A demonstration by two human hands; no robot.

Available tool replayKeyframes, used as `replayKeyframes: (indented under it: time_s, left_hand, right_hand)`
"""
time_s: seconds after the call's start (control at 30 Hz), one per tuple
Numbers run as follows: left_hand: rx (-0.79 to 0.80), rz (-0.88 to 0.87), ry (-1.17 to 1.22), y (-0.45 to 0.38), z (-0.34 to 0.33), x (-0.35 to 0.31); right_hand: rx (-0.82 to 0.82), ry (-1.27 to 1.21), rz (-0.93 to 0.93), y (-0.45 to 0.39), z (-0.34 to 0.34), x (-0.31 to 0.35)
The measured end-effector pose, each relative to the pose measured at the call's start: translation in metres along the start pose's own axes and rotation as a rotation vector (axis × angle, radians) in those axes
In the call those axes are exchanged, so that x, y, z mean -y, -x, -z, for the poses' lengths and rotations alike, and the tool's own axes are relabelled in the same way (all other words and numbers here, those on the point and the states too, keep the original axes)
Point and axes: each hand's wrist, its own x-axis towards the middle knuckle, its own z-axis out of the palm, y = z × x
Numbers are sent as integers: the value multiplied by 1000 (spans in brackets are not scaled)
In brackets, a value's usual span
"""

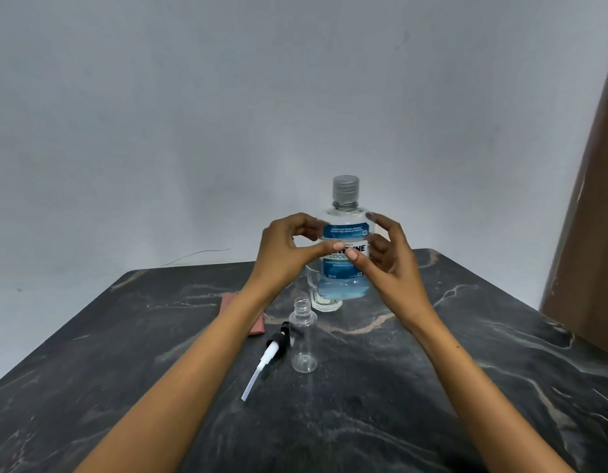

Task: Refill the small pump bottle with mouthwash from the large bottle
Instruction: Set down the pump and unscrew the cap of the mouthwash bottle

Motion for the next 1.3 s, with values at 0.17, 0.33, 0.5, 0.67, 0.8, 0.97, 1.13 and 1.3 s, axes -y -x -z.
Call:
replayKeyframes:
  time_s: [0.17,0.33,0.5,0.67,0.8,0.97,1.13,1.3]
  left_hand:
    - [70,3,-20,24,-10,-7]
    - [109,22,46,43,-6,-11]
    - [177,34,144,50,-5,-21]
    - [266,52,159,51,-8,-22]
    - [249,51,193,51,-10,-18]
    - [230,34,174,49,-12,-16]
    - [106,30,70,48,-18,-13]
    - [-40,38,-64,49,-27,-16]
  right_hand:
    - [89,-190,-68,11,22,-2]
    - [216,-234,-203,21,34,-15]
    - [324,-149,-285,27,39,-20]
    - [386,-125,-312,32,33,-24]
    - [393,-144,-342,33,32,-26]
    - [376,-154,-343,32,32,-26]
    - [340,-151,-316,33,28,-27]
    - [312,-104,-289,33,24,-30]
